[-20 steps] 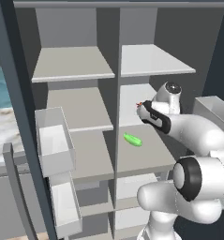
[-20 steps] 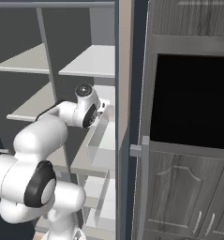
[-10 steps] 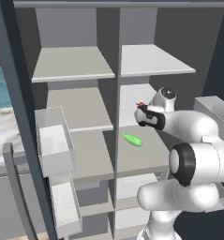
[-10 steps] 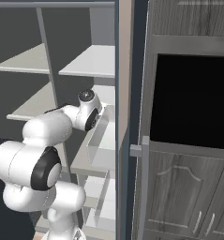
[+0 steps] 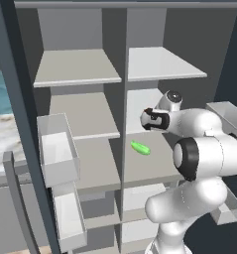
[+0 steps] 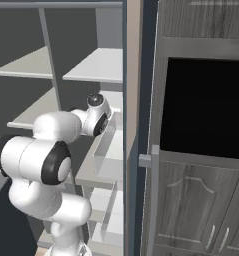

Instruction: There's a fish in the fridge that needs to be moved to the freezer for freezing. Pick up the fish from the fridge, place it on any shelf in the freezer, and close the fridge and freezer doors when done.

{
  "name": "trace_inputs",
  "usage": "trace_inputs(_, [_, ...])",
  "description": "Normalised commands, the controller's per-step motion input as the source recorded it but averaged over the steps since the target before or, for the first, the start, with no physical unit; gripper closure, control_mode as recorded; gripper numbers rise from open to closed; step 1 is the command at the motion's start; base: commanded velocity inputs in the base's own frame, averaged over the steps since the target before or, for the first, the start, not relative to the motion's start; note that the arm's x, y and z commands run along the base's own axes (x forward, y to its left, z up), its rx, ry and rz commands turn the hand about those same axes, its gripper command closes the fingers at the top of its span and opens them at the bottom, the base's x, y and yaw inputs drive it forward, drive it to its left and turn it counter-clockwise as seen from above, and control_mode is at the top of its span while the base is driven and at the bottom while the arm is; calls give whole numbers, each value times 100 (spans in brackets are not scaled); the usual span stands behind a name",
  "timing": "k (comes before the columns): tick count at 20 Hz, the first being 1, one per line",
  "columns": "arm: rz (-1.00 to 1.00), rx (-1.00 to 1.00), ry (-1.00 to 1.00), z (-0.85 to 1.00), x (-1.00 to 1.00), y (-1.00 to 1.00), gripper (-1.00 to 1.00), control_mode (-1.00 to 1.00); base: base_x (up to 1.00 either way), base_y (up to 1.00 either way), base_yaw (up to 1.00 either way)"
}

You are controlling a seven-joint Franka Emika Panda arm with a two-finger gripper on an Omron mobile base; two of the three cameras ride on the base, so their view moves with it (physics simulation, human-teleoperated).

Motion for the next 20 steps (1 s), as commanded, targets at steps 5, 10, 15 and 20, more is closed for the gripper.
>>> trace_inputs(5, [0,0,0,-5,34,-5,-100,-100,0,0,0])
trace_inputs(10, [0,0,0,-24,33,-1,-100,-100,0,0,0])
trace_inputs(15, [0,0,0,-29,31,-8,-100,-100,0,0,0])
trace_inputs(20, [0,0,0,-31,31,-8,-100,-100,0,0,0])
